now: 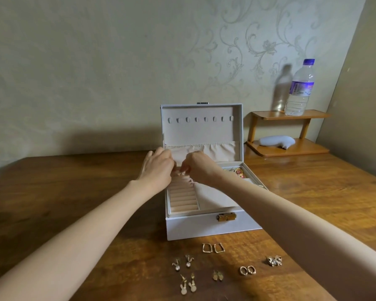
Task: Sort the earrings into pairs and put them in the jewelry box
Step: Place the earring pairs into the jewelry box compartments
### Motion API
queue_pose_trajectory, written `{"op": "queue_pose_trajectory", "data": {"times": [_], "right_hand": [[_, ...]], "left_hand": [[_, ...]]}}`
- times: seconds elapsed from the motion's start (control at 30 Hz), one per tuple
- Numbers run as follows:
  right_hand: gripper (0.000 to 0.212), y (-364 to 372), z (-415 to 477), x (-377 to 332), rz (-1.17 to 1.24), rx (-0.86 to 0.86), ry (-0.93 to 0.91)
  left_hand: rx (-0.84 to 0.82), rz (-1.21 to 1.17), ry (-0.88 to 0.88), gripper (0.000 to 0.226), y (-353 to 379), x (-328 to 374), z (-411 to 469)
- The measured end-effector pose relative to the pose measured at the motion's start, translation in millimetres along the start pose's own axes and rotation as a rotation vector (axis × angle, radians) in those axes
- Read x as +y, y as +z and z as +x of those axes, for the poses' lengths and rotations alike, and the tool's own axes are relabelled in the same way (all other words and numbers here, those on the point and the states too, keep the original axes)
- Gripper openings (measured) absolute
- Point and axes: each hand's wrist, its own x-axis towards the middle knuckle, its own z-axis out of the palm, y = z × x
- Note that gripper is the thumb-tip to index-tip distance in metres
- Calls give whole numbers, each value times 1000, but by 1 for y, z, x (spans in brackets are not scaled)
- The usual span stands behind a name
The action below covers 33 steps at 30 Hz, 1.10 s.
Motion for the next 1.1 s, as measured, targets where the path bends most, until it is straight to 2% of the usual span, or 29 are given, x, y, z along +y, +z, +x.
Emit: {"op": "queue_pose_trajectory", "data": {"times": [0.13,0.2,0.33,0.47,0.57,0.67,0.83,1.1], "right_hand": [[29,-34,-31,-3,118,183,44],[27,-49,-56,-8,127,201,14],[24,-60,-113,-19,63,55,-22],[15,-52,-154,-22,86,-97,84],[26,-36,-164,-19,31,-200,131],[32,-26,-167,-20,32,-238,182],[27,-15,-167,-24,40,-243,204],[18,-4,-171,-25,82,-212,264]], "left_hand": [[255,-158,49,25,-22,-5,-25],[283,-228,64,26,-38,3,-47],[43,-351,35,27,-59,28,-91],[-156,-369,68,28,-55,56,-115],[-245,-312,96,30,-38,72,-118],[-297,-231,117,30,-25,84,-115],[-301,-135,133,27,-13,92,-112],[-313,-159,104,19,-13,95,-112]]}}
